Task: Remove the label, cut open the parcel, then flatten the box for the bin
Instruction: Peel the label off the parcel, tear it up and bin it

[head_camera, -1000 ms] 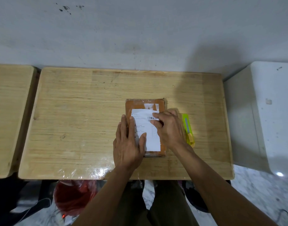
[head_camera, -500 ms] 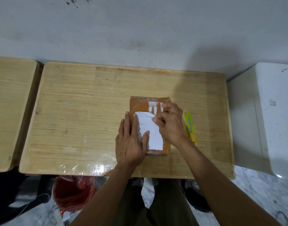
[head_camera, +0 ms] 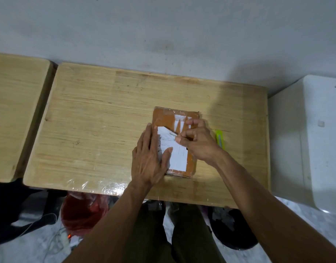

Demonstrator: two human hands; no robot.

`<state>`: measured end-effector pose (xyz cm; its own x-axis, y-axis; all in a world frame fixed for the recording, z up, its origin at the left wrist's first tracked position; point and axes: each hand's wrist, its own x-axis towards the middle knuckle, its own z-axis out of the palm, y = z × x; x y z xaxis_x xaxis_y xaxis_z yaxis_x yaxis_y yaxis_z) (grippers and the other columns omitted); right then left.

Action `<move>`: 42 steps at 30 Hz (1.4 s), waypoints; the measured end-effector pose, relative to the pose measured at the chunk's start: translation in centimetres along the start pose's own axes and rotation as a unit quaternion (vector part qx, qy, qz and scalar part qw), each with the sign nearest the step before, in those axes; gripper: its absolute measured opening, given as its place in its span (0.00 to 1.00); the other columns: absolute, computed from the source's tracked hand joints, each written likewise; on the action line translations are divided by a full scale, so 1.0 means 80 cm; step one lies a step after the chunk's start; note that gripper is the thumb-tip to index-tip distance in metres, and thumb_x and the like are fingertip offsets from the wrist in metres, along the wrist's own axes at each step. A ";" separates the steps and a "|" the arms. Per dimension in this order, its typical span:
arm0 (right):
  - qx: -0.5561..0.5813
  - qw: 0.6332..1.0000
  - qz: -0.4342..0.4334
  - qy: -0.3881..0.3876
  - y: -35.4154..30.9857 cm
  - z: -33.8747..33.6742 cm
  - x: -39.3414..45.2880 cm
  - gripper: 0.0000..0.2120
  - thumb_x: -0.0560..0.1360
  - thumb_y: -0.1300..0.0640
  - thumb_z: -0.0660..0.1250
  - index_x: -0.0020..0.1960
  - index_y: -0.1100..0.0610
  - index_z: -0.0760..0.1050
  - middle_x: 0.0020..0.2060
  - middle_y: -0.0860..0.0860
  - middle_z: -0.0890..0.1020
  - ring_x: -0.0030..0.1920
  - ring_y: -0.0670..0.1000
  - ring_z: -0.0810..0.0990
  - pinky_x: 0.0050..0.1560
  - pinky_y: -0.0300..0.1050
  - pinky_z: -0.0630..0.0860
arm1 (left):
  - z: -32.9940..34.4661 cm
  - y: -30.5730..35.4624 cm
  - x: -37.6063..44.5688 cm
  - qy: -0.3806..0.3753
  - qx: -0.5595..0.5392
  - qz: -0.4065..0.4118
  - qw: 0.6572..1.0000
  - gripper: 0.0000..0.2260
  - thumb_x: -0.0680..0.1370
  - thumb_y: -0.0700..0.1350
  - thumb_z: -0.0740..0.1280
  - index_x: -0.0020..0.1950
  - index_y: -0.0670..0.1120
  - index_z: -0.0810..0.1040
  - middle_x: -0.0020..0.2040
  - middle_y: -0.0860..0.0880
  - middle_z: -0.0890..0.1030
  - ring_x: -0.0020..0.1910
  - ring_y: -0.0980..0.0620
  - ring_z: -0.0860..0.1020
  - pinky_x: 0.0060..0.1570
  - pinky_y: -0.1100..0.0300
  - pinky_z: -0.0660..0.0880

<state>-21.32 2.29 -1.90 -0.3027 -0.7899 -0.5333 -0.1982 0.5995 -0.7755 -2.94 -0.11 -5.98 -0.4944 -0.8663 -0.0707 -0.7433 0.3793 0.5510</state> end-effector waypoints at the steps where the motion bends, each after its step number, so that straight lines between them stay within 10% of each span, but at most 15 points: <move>1: 0.010 1.000 0.005 -0.005 -0.001 -0.003 0.000 0.07 0.74 0.54 0.74 0.38 0.55 0.83 0.64 0.45 0.64 0.69 0.49 0.67 0.64 0.47 0.73 | 0.000 0.000 0.001 -0.001 -0.005 -0.001 1.000 0.34 0.82 0.60 0.59 0.82 0.47 0.51 0.82 0.45 0.53 0.79 0.45 0.58 0.68 0.41 0.70; 10: 0.057 0.994 -0.023 -0.086 0.006 -0.024 -0.008 0.10 0.77 0.60 0.70 0.53 0.66 0.82 0.69 0.45 0.64 0.55 0.32 0.74 0.52 0.26 0.70 | -0.003 -0.002 0.000 0.004 -0.044 -0.001 0.999 0.41 0.77 0.65 0.64 0.82 0.47 0.53 0.82 0.46 0.54 0.78 0.45 0.60 0.69 0.42 0.69; 14: 0.136 0.986 -0.009 -0.098 0.018 -0.029 -0.010 0.19 0.77 0.66 0.68 0.66 0.70 0.71 0.51 0.43 0.78 0.45 0.28 0.78 0.50 0.27 0.74 | -0.001 -0.001 -0.003 -0.003 -0.061 -0.003 0.998 0.49 0.71 0.69 0.70 0.82 0.47 0.53 0.82 0.47 0.53 0.80 0.49 0.56 0.71 0.47 0.64; 21: 0.301 0.950 -0.003 -0.088 0.010 -0.046 -0.022 0.21 0.81 0.66 0.61 0.38 0.52 0.86 0.46 0.45 0.86 0.49 0.45 0.83 0.52 0.45 0.78 | -0.005 -0.012 -0.006 -0.004 -0.034 0.017 0.999 0.54 0.67 0.75 0.66 0.82 0.46 0.51 0.82 0.45 0.52 0.80 0.46 0.57 0.71 0.42 0.67; 34: 0.237 0.967 -0.011 0.090 -0.033 -0.044 -0.062 0.15 0.68 0.46 0.72 0.41 0.58 0.84 0.39 0.58 0.80 0.42 0.54 0.75 0.45 0.53 0.72 | -0.074 0.028 -0.014 -0.027 -0.092 -0.026 0.995 0.50 0.69 0.71 0.71 0.81 0.55 0.50 0.83 0.53 0.46 0.81 0.52 0.50 0.74 0.45 0.60; 42: 0.195 0.975 -0.081 0.077 -0.071 -0.059 -0.107 0.13 0.72 0.49 0.70 0.43 0.60 0.82 0.39 0.63 0.83 0.40 0.54 0.77 0.43 0.52 0.73 | -0.143 0.098 0.012 0.066 -0.017 0.199 0.978 0.27 0.80 0.56 0.66 0.77 0.51 0.66 0.81 0.49 0.56 0.78 0.47 0.60 0.67 0.49 0.66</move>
<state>-22.03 6.23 8.65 -0.4391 -0.8233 -0.3597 0.1045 0.3508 -0.9306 -4.10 -1.65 7.81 -0.6770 -0.6878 0.2621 -0.4873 0.6857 0.5407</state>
